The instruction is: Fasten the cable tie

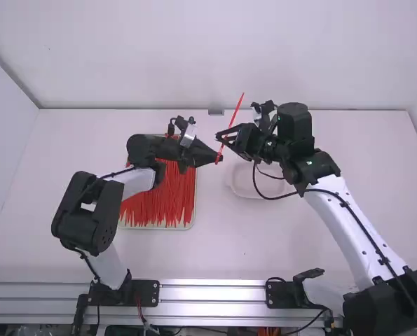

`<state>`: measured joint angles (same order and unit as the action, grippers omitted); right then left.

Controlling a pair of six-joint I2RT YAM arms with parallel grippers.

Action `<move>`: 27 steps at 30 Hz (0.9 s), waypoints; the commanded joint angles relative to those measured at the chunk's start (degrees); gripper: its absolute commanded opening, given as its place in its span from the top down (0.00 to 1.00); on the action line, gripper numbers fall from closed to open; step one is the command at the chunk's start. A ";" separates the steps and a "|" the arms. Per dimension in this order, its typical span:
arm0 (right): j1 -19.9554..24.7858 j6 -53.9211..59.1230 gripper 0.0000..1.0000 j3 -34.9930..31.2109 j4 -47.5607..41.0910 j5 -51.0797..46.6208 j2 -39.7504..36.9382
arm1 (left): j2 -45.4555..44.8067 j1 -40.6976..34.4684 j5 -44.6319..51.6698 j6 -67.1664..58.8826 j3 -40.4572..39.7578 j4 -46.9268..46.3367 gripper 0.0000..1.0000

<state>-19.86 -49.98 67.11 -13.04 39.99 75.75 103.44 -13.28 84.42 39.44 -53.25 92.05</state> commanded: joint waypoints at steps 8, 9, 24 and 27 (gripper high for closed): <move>-0.13 0.57 0.68 0.68 -1.01 0.66 -0.09 | 0.17 0.85 -3.23 0.17 -1.11 -0.02 0.98; -0.11 0.57 0.68 0.68 -1.38 0.63 -0.09 | 0.17 0.85 -3.78 0.20 -1.11 0.00 0.98; -0.13 0.59 1.00 0.63 -1.57 0.63 -0.09 | 0.17 0.44 -3.91 0.20 -1.11 -0.09 0.98; -0.07 0.59 1.00 0.63 -1.55 0.63 -0.09 | 0.17 0.61 -3.93 0.20 -1.11 -0.17 0.98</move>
<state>-19.88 -49.54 67.11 -14.41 40.29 75.75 103.44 -12.97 80.79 39.44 -53.23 91.35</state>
